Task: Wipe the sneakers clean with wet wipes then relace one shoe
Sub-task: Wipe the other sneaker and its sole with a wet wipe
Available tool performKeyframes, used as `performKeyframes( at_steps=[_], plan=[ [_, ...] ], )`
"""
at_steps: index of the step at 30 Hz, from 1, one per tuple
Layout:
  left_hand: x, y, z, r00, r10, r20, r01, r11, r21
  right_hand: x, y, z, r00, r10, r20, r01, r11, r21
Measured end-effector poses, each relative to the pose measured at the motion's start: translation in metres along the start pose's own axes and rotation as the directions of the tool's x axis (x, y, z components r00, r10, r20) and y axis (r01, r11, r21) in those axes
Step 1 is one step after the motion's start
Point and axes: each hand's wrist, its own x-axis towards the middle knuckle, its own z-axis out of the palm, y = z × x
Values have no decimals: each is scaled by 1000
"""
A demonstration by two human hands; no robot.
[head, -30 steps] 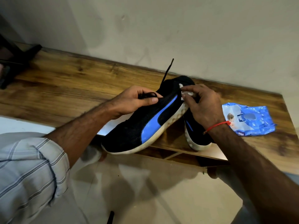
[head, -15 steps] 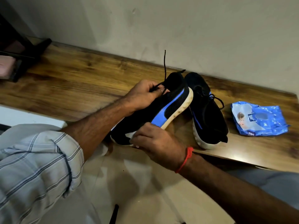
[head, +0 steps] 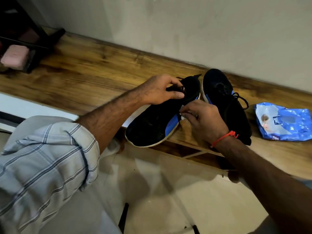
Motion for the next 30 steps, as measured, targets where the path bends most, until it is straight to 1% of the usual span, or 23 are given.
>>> performKeyframes(
  at_steps=[1,3,4,5,7,9,10,12,14,16,19,21,22,24,26,27,28,30],
  plan=[
    [1,-1,-3,999,-20,-41,19,999,-30,-1,0,1,1000,6,-2,-6,1000,8],
    [0,-3,-10,984,-135,-116,116,981,-158,-1,-2,2,999,30,-14,-30,999,26],
    [-2,-4,-14,971,-203,-124,179,966,-185,-1,-3,2,999,46,-19,-46,998,35],
    [-4,-5,-17,962,-251,-104,232,959,-163,-1,-4,3,998,61,-25,-59,997,45],
    [-7,-5,-23,955,-298,12,297,949,-106,-1,-6,5,996,79,-35,-77,995,63],
    [-10,-4,-26,931,-314,184,337,935,-110,-2,-6,7,995,87,-41,-85,995,58],
    [-11,-3,-26,919,-311,242,344,933,-106,-3,-5,9,995,89,-46,-87,995,48],
    [-11,-4,-24,913,-299,276,326,944,-58,-3,-5,10,994,94,-64,-92,995,36],
    [-11,-5,-20,931,-267,251,281,959,-25,-4,-6,11,992,94,-80,-91,995,38],
    [-10,-8,-17,946,-242,214,256,966,-38,-4,-8,12,993,79,-88,-76,996,41],
    [-9,-13,-16,943,-254,215,281,954,-102,-3,-14,15,997,24,-70,-21,998,54],
    [-9,-15,-16,945,-258,203,285,951,-118,-5,-25,21,998,-61,-36,63,995,83],
    [-8,-16,-15,947,-257,192,283,952,-120,-7,-32,28,992,-126,-8,126,987,97],
    [-7,-18,-12,950,-258,178,282,951,-126,-15,-48,43,957,-276,87,267,958,108],
    [-7,-18,-11,949,-259,177,284,950,-129,-20,-55,49,912,-369,178,359,929,85],
    [-7,-18,-11,949,-260,179,284,950,-129,-18,-50,47,910,-372,185,367,928,59],
    [-6,-18,-11,949,-260,181,285,950,-129,-13,-42,44,923,-349,164,350,936,24],
    [-6,-18,-11,950,-260,176,283,951,-122,-3,-28,34,966,-247,79,252,966,-62]
  ],
)
